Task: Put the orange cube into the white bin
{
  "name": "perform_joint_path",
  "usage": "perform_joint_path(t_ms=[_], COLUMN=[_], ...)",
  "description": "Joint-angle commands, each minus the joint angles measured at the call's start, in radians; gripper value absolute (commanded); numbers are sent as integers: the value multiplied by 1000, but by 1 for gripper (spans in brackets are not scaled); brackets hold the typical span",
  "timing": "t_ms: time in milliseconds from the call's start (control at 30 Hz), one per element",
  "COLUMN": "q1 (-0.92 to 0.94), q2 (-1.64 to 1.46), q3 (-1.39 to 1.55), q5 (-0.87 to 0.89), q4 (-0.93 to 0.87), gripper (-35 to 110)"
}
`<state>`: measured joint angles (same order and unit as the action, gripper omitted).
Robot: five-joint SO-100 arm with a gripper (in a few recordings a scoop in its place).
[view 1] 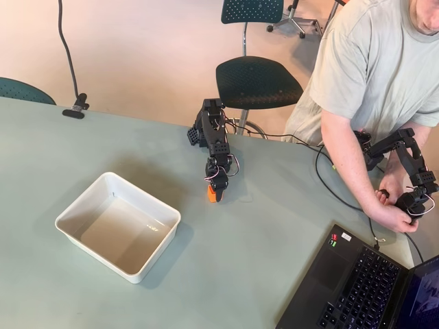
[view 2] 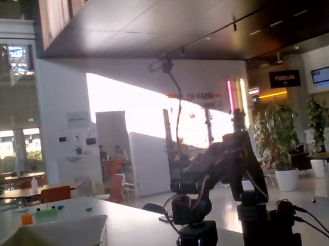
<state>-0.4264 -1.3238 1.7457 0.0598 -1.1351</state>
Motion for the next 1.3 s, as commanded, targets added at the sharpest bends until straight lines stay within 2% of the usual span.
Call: perform_joint_path(t_ms=[0,533,733,1100,1267], q1=[-6,21,57,279,298], q2=[-11,-28,-29,-137,-201], q3=[-32,-52,-204,-468,-574], q5=[-6,-2,2,-2,-3], q4=[8,8,-8,-9,-8], gripper=[30,29,29,29,29])
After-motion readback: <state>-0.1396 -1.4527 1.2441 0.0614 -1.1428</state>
